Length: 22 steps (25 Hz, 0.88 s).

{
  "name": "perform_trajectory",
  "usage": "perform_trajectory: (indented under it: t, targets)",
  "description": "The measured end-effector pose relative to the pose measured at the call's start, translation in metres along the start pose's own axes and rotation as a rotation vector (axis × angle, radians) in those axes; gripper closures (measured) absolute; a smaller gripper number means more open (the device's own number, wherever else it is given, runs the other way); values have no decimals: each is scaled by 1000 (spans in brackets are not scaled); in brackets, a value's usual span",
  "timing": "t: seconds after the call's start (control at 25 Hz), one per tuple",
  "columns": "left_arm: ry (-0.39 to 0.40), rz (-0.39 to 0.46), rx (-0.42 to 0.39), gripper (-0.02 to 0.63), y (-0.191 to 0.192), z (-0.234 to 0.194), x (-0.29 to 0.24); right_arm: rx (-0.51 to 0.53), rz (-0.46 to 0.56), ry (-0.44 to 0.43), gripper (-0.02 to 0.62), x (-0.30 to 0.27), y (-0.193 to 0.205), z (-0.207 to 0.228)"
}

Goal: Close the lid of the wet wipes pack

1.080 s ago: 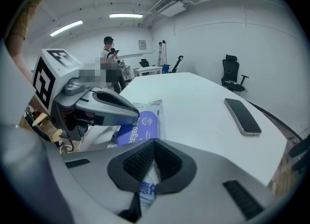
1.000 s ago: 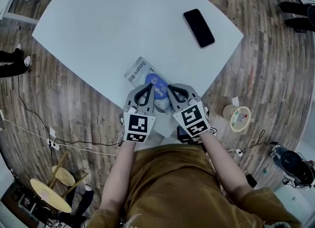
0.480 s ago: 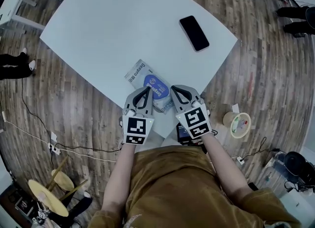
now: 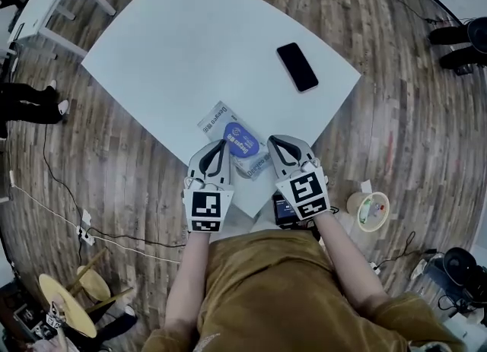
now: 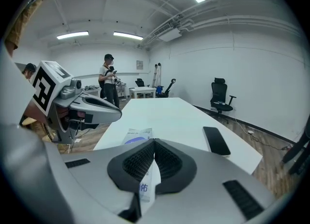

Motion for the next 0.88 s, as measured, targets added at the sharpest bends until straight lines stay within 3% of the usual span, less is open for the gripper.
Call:
perform_trajectory:
  t: [0.44, 0.88]
  targets:
    - [-93, 89, -27, 600, -29, 6, 32, 79, 155, 1, 588, 34, -39, -10]
    - [-197, 243, -16, 600, -84, -7, 70, 116, 333, 88, 586, 71, -85, 1]
Point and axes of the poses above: the fingertips, and each gripper's own axes: x backward along the fingers, z to its right, y out of its underside, the point moved 7 cm from there along x, backward along the fingers, and after that the axes turned 5 degrees about -y, right-handed, at the moved point
